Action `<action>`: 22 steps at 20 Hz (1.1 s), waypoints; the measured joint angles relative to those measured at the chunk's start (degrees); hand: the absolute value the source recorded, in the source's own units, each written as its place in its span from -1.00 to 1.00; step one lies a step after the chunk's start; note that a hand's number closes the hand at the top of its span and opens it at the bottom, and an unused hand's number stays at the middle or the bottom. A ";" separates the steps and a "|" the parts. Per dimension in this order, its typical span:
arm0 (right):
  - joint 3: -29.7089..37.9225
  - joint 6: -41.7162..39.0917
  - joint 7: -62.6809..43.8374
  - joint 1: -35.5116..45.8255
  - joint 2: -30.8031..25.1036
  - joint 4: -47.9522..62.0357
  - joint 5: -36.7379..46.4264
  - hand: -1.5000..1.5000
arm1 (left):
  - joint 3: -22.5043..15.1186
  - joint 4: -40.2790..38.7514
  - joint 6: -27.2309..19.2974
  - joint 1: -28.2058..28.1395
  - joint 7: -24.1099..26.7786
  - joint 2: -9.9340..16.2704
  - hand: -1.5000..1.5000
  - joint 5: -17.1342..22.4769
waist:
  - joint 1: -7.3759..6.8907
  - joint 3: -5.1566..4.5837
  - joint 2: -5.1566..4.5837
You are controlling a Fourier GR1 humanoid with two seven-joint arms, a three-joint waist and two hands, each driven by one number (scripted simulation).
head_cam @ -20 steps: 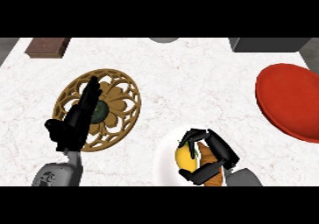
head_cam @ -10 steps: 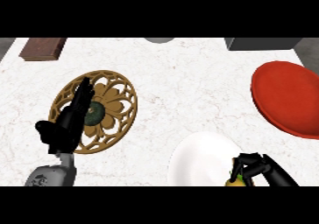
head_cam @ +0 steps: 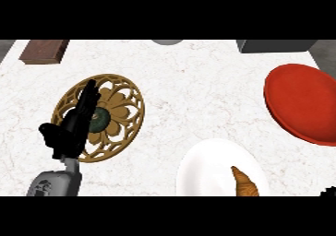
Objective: Pick the lemon from the plate and place it in the bowl
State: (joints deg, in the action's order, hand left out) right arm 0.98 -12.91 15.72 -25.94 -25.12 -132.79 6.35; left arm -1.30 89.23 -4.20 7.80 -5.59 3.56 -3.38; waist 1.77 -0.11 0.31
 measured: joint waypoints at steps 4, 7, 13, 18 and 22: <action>3.36 1.00 -10.60 0.93 -0.12 -7.91 -1.82 1.00 | -1.09 1.20 -0.29 -0.53 -0.38 -0.77 0.00 -0.55 | -0.88 0.00 -0.13; 6.90 1.59 -19.39 6.40 -2.34 -9.01 -4.77 1.00 | -1.50 0.77 -0.01 -0.03 -0.16 -0.98 0.00 -0.73 | -1.43 -0.01 -0.27; 12.80 2.90 -35.66 20.76 -6.91 -7.75 -9.21 1.00 | -0.84 -1.24 0.74 1.42 0.30 -0.77 0.00 -0.37 | -1.89 0.02 -0.35; 13.81 2.56 -43.39 32.61 -10.57 -0.72 -11.43 1.00 | -0.98 -2.12 0.87 1.03 1.35 -1.14 0.00 -0.61 | -2.14 0.04 -0.37; 13.33 1.36 -42.82 36.28 -13.11 5.44 -5.89 1.00 | -1.12 -1.06 1.56 -0.57 1.84 -0.82 0.00 -0.39 | -2.37 0.05 -0.40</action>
State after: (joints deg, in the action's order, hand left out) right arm 14.32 -11.55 -27.10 10.34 -38.23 -127.35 0.46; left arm -2.42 88.17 -2.64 7.23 -3.75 2.73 -3.78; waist -0.60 -0.05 -0.09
